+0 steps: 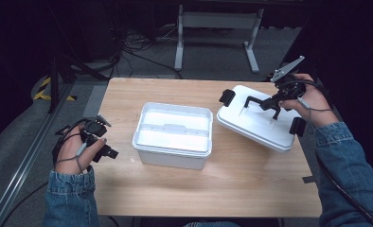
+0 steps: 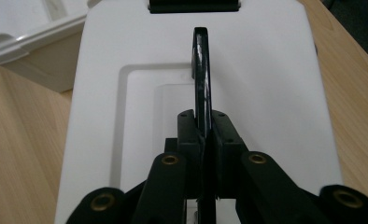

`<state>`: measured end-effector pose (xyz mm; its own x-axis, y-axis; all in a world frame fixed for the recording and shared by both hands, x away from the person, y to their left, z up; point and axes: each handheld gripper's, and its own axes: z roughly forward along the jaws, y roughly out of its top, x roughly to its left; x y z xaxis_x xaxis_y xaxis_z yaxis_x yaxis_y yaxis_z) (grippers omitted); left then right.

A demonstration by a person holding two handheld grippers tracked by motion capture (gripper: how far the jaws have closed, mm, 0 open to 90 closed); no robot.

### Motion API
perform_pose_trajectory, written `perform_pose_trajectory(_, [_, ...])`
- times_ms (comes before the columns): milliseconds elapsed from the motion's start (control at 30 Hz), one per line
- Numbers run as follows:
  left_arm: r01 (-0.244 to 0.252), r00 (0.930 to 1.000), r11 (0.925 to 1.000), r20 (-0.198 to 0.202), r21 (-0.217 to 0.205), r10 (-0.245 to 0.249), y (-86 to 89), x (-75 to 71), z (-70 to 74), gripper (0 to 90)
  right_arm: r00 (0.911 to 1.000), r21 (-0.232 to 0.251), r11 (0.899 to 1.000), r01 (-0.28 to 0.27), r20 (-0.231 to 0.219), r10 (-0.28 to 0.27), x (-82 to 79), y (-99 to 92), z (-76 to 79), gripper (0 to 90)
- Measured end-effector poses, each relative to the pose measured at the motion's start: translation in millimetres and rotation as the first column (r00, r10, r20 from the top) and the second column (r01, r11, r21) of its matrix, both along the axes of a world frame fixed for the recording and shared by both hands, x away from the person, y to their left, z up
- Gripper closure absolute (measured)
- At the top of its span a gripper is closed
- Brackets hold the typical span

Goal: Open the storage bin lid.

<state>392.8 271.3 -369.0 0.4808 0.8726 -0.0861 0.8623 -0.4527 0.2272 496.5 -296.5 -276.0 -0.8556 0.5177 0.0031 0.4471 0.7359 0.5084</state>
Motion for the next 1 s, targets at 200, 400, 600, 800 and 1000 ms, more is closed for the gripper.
perform_pose_trajectory(200, [0.002,1.0000,1.0000,-0.001,0.006,-0.002,-0.8,0.6,-0.7,18.4,0.9998,-0.005,1.000,0.013,-0.012,-0.013,7.7,-5.9,-22.9,84.4])
perform_pose_trajectory(400, [-0.003,1.0000,1.0000,0.000,0.002,0.003,-1.1,0.5,-1.2,18.3,0.9993,0.003,0.999,0.035,-0.010,-0.035,12.8,-10.3,-42.3,84.4])
perform_pose_trajectory(600, [0.007,1.0000,1.0000,0.000,0.006,-0.007,-0.8,1.1,-1.4,18.3,0.9983,0.005,0.998,0.055,-0.020,-0.055,18.0,-14.6,-62.3,84.4])
perform_pose_trajectory(800, [0.010,0.9999,0.9999,0.001,0.004,-0.010,-0.6,1.0,-1.6,18.3,0.9956,0.012,0.996,0.084,-0.044,-0.083,23.7,-19.3,-80.6,84.4])
perform_pose_trajectory(1000, [0.006,0.9999,1.0000,-0.009,0.000,-0.006,-1.0,0.8,-2.3,18.3,0.9929,0.018,0.995,0.099,-0.067,-0.098,27.5,-20.9,-96.6,84.4])
